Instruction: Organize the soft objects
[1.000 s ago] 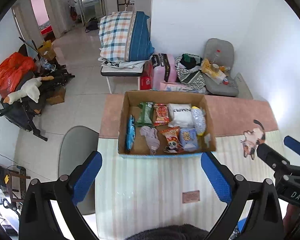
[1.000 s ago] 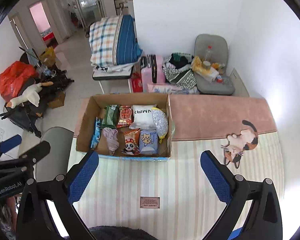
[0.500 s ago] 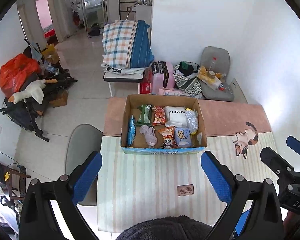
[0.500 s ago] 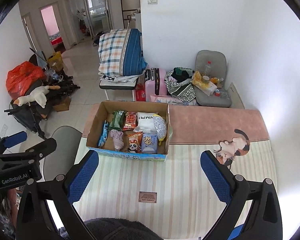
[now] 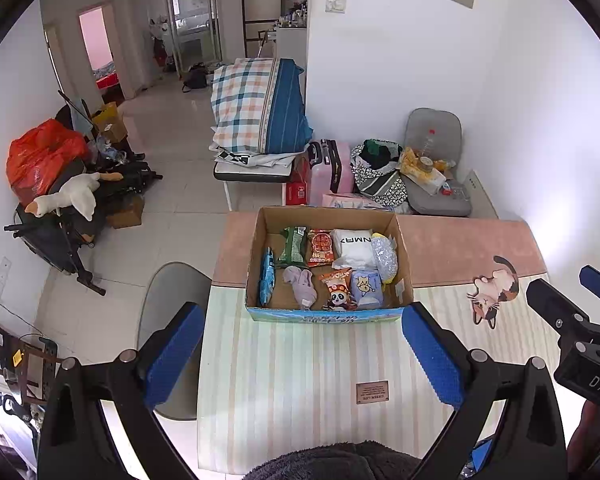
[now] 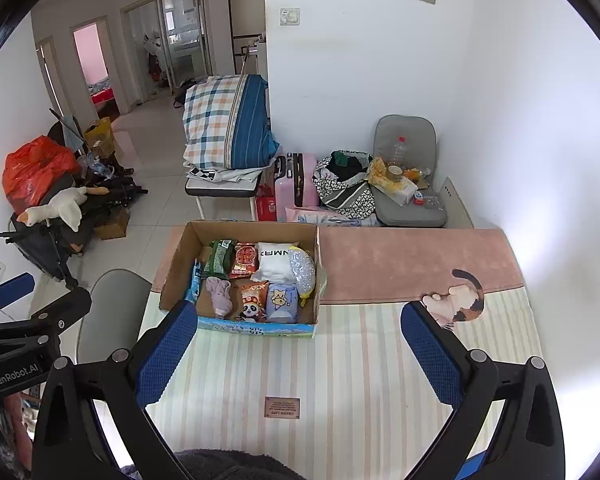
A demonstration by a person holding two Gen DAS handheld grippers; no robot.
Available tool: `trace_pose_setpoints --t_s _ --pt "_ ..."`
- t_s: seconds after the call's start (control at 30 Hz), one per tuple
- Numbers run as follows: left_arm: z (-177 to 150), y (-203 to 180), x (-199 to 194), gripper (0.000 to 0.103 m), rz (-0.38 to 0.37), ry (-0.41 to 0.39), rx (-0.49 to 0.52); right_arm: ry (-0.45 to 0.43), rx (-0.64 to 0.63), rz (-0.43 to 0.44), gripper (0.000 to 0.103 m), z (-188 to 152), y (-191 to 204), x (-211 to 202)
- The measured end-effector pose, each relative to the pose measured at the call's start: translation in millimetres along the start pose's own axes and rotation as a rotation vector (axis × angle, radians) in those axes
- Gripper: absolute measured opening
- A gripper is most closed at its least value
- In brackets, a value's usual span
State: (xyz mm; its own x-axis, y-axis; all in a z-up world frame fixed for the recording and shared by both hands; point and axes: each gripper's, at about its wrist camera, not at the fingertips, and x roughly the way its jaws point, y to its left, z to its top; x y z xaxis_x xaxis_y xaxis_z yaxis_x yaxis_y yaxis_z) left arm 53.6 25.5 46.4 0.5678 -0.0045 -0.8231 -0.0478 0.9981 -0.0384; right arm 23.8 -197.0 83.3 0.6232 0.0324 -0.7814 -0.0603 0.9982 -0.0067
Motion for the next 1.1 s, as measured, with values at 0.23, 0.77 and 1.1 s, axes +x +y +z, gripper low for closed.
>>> trace_pose_setpoints --t_s 0.23,0.77,1.1 --pt "1.3 -4.3 -4.9 0.101 0.007 -0.010 -0.005 -0.009 -0.007 0.009 0.103 1.3 -4.2 -1.2" --pt "1.9 -7.6 -5.6 0.101 0.024 -0.009 -0.005 -0.009 -0.016 0.024 0.103 -0.5 -7.2 -1.5" --pt "-0.6 -7.0 -6.7 0.101 0.029 -0.018 -0.004 -0.008 -0.014 0.026 0.103 0.4 -7.8 -0.8"
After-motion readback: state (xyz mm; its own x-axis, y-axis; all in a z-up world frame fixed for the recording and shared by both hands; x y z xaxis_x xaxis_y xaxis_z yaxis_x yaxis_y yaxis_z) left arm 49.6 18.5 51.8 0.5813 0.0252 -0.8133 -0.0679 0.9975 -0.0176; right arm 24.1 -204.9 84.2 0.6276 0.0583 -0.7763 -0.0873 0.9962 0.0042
